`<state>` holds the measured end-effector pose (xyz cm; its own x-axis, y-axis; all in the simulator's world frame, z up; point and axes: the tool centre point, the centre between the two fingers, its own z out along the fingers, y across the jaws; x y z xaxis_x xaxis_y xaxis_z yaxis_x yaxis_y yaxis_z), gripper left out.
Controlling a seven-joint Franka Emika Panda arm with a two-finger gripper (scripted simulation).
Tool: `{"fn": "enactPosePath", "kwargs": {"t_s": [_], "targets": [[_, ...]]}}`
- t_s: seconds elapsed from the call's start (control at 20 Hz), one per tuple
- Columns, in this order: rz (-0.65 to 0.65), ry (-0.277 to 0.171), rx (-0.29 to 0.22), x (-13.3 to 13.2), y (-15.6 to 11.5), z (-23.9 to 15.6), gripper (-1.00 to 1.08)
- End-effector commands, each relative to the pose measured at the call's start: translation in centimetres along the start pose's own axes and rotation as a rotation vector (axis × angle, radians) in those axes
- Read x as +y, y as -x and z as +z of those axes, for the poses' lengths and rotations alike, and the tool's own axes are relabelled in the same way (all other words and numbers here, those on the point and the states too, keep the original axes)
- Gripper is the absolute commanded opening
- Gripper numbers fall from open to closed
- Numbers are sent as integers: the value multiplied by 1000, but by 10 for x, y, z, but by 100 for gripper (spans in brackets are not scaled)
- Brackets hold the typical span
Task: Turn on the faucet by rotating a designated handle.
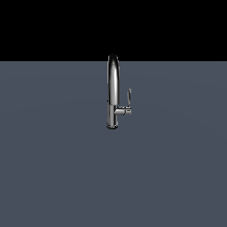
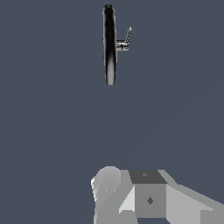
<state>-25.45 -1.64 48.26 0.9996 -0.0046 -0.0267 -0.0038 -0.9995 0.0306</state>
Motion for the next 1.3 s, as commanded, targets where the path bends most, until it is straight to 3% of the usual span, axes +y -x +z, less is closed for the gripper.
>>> {"fn": "enactPosePath", "kwargs": {"t_s": [0.0,0.6,1.25], "targets": [[0,0,0,0,0,0,-100],[43,-45,-46,-2,-20,2,-100],[186,-193,-199,-5,-84,14,-100]]}}
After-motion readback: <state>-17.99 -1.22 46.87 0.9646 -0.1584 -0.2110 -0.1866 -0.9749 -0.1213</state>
